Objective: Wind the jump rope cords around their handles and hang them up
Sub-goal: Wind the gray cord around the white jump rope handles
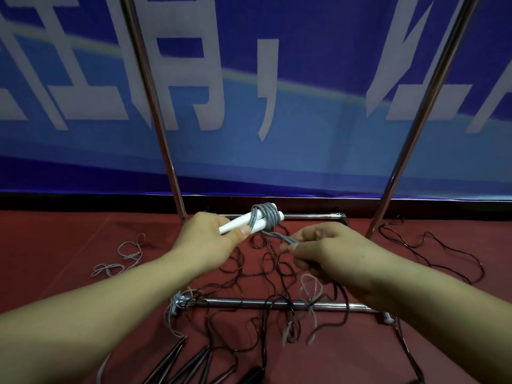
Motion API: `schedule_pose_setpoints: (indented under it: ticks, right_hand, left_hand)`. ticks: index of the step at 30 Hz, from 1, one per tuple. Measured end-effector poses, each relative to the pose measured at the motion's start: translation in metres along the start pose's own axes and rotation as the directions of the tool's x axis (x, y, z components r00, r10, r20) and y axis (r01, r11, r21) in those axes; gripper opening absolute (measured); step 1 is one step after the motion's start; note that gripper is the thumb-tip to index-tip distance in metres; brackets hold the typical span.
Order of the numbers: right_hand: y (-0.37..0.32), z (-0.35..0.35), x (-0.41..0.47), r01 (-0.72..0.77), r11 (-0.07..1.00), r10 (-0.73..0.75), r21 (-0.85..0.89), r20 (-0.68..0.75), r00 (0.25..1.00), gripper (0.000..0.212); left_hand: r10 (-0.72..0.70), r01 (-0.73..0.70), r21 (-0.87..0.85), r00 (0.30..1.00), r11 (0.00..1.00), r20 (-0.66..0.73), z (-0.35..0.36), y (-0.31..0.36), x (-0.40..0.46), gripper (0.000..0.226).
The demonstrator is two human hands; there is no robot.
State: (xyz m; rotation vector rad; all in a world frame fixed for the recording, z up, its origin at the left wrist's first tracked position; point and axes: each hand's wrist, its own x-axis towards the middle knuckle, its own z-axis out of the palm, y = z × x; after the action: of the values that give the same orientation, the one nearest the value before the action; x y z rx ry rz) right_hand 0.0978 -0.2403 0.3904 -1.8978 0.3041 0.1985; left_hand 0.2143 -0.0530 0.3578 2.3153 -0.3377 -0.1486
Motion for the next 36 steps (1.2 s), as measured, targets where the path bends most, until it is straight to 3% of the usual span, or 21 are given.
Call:
schedule_pose_setpoints:
  ticks: [7,15,22,26,36]
  right_hand:
    - [-0.002,-0.01,-0.003,0.01,0.999,-0.011,-0.031,-0.031,0.999,0.03]
    - [0.007,-0.027,-0.007,0.036,0.988,-0.066,-0.153,-0.201,0.977,0.018]
    - [0.012,-0.023,-0.007,0.188,0.798,-0.335,-0.572,-0.163,0.928,0.013]
    - [0.016,-0.026,-0.003,0.221,0.801,-0.355,-0.556,-0.144,0.924,0.01]
    - [0.02,-0.03,-0.001,0.318,0.923,-0.335,-0.216,-0.048,0.941,0.011]
  left_hand:
    - [0.04,-0.045,0.12,0.998,0.992,0.039,0.001,0.002,0.001,0.034]
    - [0.107,-0.205,0.25,0.928,0.946,0.356,-0.001,0.012,-0.017,0.034]
    - [0.219,-0.384,0.247,0.834,0.89,0.507,-0.001,0.016,-0.03,0.032]
    - [0.271,-0.428,0.154,0.772,0.891,0.575,0.0,0.02,-0.037,0.027]
    - [0.317,-0.423,-0.01,0.663,0.906,0.678,-0.008,0.03,-0.046,0.032]
